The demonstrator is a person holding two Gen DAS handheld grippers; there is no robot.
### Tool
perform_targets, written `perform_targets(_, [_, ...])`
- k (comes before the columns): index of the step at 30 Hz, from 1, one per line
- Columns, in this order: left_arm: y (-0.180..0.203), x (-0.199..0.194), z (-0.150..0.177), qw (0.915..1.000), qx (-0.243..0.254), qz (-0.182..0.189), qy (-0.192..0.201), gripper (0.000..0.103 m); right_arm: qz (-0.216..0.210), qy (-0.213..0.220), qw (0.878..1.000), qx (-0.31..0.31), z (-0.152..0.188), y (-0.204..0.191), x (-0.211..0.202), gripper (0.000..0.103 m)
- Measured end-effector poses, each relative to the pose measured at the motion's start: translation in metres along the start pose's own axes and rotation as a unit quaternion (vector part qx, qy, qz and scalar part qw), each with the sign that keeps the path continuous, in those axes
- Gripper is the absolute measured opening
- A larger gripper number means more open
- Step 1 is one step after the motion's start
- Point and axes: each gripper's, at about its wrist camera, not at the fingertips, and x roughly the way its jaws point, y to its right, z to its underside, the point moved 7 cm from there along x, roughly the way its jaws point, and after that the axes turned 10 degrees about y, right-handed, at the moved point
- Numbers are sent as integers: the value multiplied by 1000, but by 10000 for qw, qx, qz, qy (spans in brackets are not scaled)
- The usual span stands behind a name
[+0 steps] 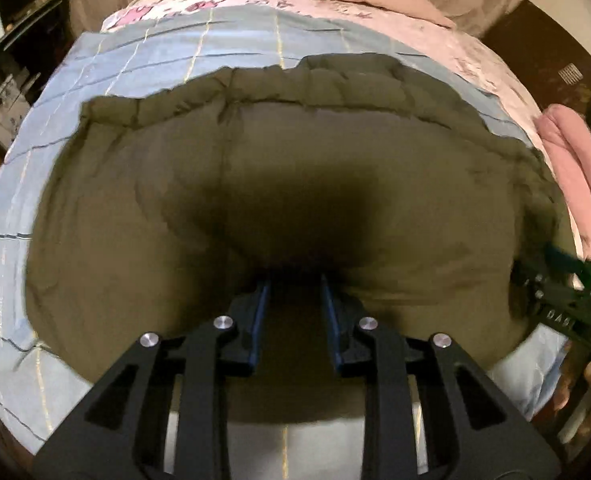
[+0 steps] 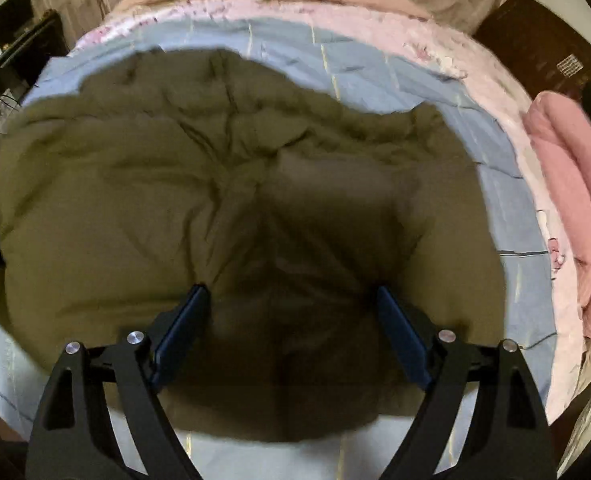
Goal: Fold large clothes
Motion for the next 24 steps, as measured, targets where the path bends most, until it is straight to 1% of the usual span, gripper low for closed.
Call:
perform_targets(1, [-2, 8, -3, 9999, -95, -50, 8, 28, -10, 37, 10000, 49, -3, 5, 7, 90])
perform_targets(3, [-6, 19, -14, 9994, -284, -182, 90, 29, -33, 182, 9997, 153, -22, 5, 20, 92])
perform_targets(5, [-5, 28, -26, 9983, -370, -381, 241, 29, -64, 244, 9989, 388, -27, 14, 24, 92])
perform_targets(7, [0, 36, -37, 9973, -321, -558, 358, 30, -75, 277, 9972, 684, -40, 19, 40, 94])
perform_targets(8, [3, 42, -40, 9965, -218, -690, 426, 30, -47, 293, 9968, 748, -43, 21, 46, 98])
perform_targets(9, [4, 45, -41, 9960, -159, -755, 441, 30, -5, 303, 9966, 769, -44, 22, 51, 101])
perform_targets(12, [9, 52, -43, 9949, -23, -905, 443, 30, 61, 250, 9971, 716, -48, 21, 59, 102])
perform_targets(13, [8, 50, -42, 9951, -45, -893, 429, 30, 98, 272, 9963, 815, -49, 23, 52, 102])
perform_targets(14, [6, 48, -43, 9953, -89, -868, 429, 30, 62, 449, 9948, 912, -53, 21, 39, 92])
perform_targets(15, [4, 39, -42, 9954, -145, -815, 479, 30, -108, 830, 9920, 949, -60, 14, 18, 81])
perform_targets(17, [2, 30, -44, 9948, -49, -801, 623, 30, -487, 1380, 9867, 704, -73, -9, -16, 81])
perform_targets(18, [2, 29, -43, 9947, -13, -818, 623, 32, -614, 1456, 9856, 600, -76, -19, -24, 80])
perform_targets(20, [0, 31, -39, 9955, -108, -772, 543, 33, -1114, 1254, 9842, 568, -76, -47, -25, 80])
perform_targets(21, [-2, 34, -37, 9958, -177, -750, 494, 33, -1207, 1153, 9841, 613, -74, -53, -20, 79])
perform_targets(22, [-2, 35, -37, 9958, -164, -756, 483, 33, -1152, 980, 9865, 622, -70, -59, -7, 79])
perform_targets(24, [-2, 35, -36, 9958, -51, -770, 493, 36, -970, 776, 9898, 694, -66, -54, 16, 79])
